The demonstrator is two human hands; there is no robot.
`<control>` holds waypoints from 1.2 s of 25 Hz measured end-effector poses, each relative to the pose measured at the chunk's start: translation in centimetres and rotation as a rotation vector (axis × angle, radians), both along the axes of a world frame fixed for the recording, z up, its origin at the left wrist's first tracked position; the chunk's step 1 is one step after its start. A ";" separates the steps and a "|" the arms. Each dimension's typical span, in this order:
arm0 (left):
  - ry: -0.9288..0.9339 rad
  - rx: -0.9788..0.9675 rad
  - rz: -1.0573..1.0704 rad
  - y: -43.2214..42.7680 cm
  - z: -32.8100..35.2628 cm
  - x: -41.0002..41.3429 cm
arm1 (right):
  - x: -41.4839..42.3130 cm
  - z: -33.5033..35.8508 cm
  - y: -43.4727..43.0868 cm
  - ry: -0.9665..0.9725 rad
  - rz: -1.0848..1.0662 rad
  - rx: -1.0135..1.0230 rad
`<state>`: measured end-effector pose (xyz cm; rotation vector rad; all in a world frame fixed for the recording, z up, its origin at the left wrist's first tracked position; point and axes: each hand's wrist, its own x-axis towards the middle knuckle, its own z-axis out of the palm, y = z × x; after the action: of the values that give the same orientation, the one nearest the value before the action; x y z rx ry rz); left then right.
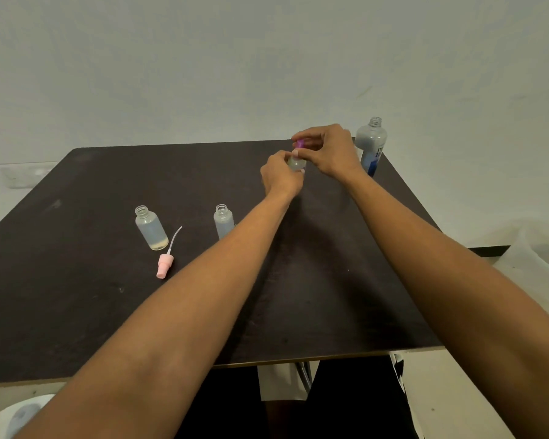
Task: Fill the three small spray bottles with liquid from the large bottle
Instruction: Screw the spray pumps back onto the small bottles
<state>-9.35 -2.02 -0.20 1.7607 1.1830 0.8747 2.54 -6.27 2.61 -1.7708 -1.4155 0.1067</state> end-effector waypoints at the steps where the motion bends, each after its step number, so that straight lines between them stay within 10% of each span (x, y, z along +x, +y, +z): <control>1: -0.004 -0.014 0.021 0.5 -0.1 0.3 | 0.0 -0.3 0.8 -0.001 -0.013 0.001; 19: 0.055 -0.043 0.055 2.1 -0.4 1.0 | -0.4 -1.4 4.3 -0.007 -0.013 -0.084; 30: -0.336 0.313 -0.170 -5.7 5.1 -9.0 | -5.6 3.5 -7.3 0.307 0.106 0.209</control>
<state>-18.40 -7.76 4.86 1.8334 0.6970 1.2453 -3.05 -13.61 6.06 -1.4403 -1.2481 0.2655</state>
